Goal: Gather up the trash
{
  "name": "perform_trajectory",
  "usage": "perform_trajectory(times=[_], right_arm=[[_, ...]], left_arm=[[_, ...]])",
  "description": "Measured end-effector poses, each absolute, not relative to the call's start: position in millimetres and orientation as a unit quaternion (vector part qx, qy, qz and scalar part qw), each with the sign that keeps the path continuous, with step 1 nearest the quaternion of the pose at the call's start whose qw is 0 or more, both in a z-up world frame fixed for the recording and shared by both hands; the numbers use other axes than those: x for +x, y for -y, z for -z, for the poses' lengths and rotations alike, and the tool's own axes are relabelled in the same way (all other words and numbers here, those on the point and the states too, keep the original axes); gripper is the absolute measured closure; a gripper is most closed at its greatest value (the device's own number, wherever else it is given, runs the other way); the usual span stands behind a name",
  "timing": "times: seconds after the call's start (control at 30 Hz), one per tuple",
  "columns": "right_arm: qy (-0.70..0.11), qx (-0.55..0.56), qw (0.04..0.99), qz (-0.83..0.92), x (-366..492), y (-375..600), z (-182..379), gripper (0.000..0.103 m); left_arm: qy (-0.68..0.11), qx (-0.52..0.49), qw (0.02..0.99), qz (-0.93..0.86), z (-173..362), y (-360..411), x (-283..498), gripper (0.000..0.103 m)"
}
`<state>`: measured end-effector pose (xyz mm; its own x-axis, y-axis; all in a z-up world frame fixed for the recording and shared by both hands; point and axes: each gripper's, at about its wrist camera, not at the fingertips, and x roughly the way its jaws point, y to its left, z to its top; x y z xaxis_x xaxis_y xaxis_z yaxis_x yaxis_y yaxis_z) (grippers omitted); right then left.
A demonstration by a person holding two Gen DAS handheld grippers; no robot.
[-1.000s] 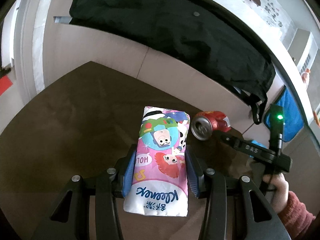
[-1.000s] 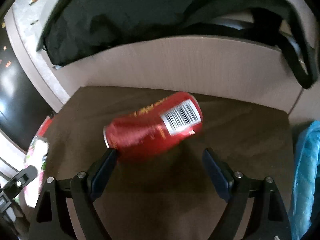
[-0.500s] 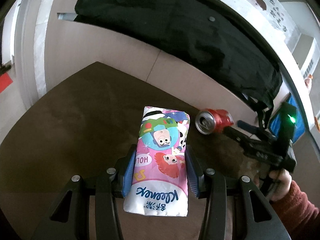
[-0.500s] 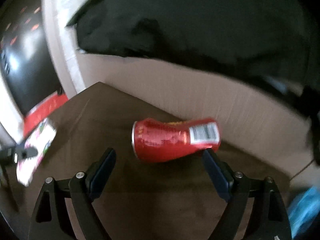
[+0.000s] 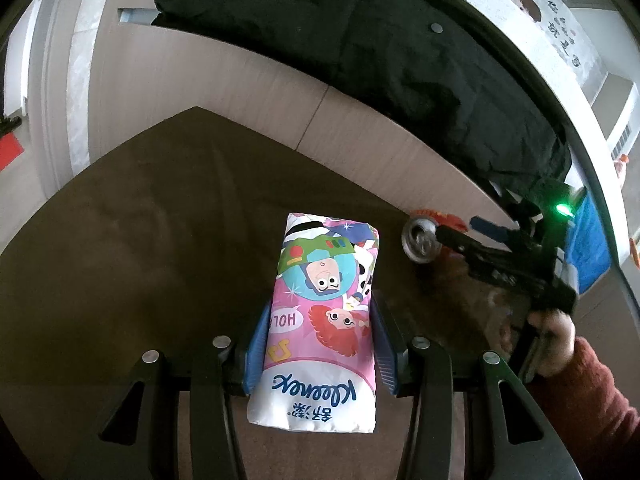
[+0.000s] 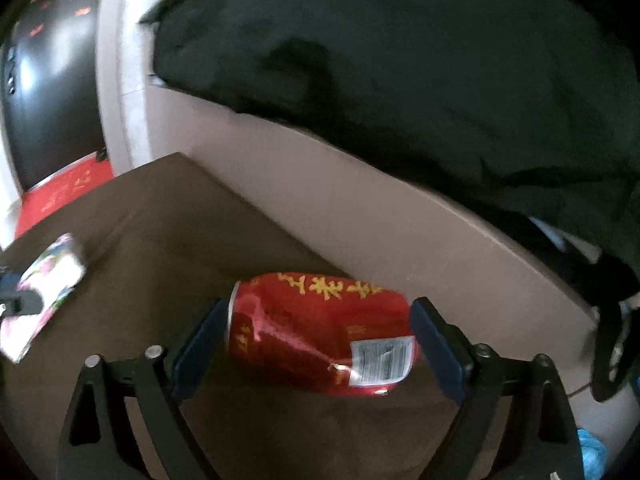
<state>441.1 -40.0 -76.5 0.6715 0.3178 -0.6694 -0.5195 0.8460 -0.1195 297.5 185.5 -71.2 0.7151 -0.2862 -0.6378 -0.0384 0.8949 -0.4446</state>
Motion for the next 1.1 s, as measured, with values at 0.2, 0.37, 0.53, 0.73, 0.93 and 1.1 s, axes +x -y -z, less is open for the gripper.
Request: perform_trajectory(times=[0.2,0.37,0.53,0.73,0.93,1.1], right_arm=[[-0.35,-0.137,0.9,-0.222,466,46,86,0.0],[-0.318,-0.167,0.909,-0.209,455,40,92,0.0],[-0.326,-0.164,0.91,-0.196,456,40,90,0.0],[-0.353,-0.17,0.905,-0.166,460,38,93,0.003],[-0.347,-0.15,0.9,-0.215,436,42,81,0.059],[-0.36,-0.143,0.9,-0.2,411,74,74,0.067]], left_arm=[[-0.377,-0.225,0.896,0.07,75,-185,299,0.057],[-0.376,-0.224,0.896,0.071,74,-186,298,0.057],[-0.379,-0.225,0.895,0.069,75,-185,299,0.057],[-0.378,-0.225,0.896,0.067,74,-186,299,0.057],[-0.376,-0.22,0.898,0.07,70,-184,298,0.057],[-0.37,-0.21,0.902,0.076,63,-179,295,0.057]])
